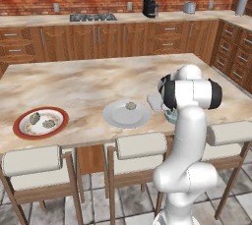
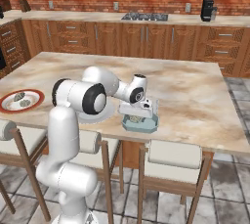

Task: Place two dumplings into each of the tupperware containers and then place the containers in the fridge.

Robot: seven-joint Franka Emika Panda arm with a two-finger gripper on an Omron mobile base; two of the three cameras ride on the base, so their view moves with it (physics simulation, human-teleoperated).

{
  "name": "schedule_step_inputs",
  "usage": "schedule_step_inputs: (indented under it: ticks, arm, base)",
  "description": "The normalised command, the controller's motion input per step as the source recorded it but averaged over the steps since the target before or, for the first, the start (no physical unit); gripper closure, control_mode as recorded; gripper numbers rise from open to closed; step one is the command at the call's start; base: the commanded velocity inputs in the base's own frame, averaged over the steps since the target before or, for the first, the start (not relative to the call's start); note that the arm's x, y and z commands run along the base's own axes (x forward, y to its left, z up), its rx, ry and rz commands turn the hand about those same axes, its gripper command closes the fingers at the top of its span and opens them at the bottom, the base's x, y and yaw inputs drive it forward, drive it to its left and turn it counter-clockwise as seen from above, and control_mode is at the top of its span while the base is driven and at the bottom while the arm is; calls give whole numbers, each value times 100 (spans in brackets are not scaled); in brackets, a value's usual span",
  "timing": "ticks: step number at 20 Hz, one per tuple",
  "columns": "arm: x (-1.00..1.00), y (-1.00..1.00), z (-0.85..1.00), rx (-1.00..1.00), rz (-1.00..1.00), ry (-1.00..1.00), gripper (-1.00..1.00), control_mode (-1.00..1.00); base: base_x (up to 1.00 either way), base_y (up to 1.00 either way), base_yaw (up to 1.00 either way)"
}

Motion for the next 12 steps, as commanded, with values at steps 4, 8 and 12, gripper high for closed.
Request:
schedule_step_inputs:
  ticks: [4,8,12]
  arm:
    - [-3,0,11,0,0,0,-100,-100]
    - [-4,8,25,0,0,0,-100,-100]
    - [0,42,59,-5,-4,1,-100,-100]
  base:
    - [0,0,0]
    - [0,0,0]
    - [0,0,0]
